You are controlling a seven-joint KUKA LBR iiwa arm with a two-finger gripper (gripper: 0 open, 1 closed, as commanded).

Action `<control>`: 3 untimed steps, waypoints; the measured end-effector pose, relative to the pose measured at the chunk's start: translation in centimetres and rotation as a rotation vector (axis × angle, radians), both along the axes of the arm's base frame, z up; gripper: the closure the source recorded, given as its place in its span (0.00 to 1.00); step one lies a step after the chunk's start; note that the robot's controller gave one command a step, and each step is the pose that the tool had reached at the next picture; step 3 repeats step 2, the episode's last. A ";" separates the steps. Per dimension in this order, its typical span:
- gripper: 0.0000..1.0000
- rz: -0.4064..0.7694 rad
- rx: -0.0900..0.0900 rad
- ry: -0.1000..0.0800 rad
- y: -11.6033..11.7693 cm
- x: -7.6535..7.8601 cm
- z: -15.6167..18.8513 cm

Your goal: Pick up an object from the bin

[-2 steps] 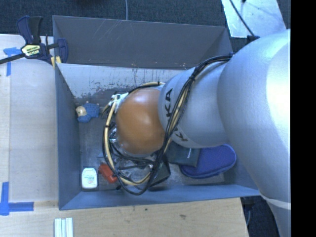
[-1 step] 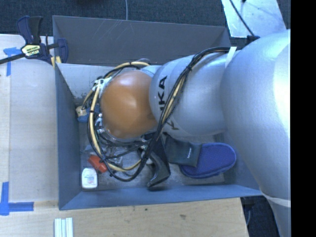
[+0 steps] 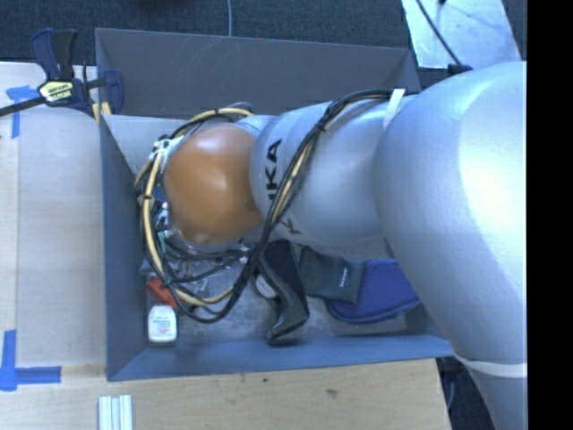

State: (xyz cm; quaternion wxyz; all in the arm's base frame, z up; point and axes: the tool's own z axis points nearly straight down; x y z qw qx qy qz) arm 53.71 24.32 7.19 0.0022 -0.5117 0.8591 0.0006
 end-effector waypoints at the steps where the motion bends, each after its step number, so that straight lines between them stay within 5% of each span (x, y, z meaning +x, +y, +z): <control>1: 1.00 -0.022 0.000 0.000 -1.9 -4.3 0.0; 2: 1.00 -0.023 0.002 -0.009 -2.9 0.7 18.1; 3: 1.00 -0.023 0.002 -0.009 -2.9 0.7 18.1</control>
Offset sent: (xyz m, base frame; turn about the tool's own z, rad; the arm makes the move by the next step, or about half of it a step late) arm -0.0439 -0.0192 -0.0019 0.0204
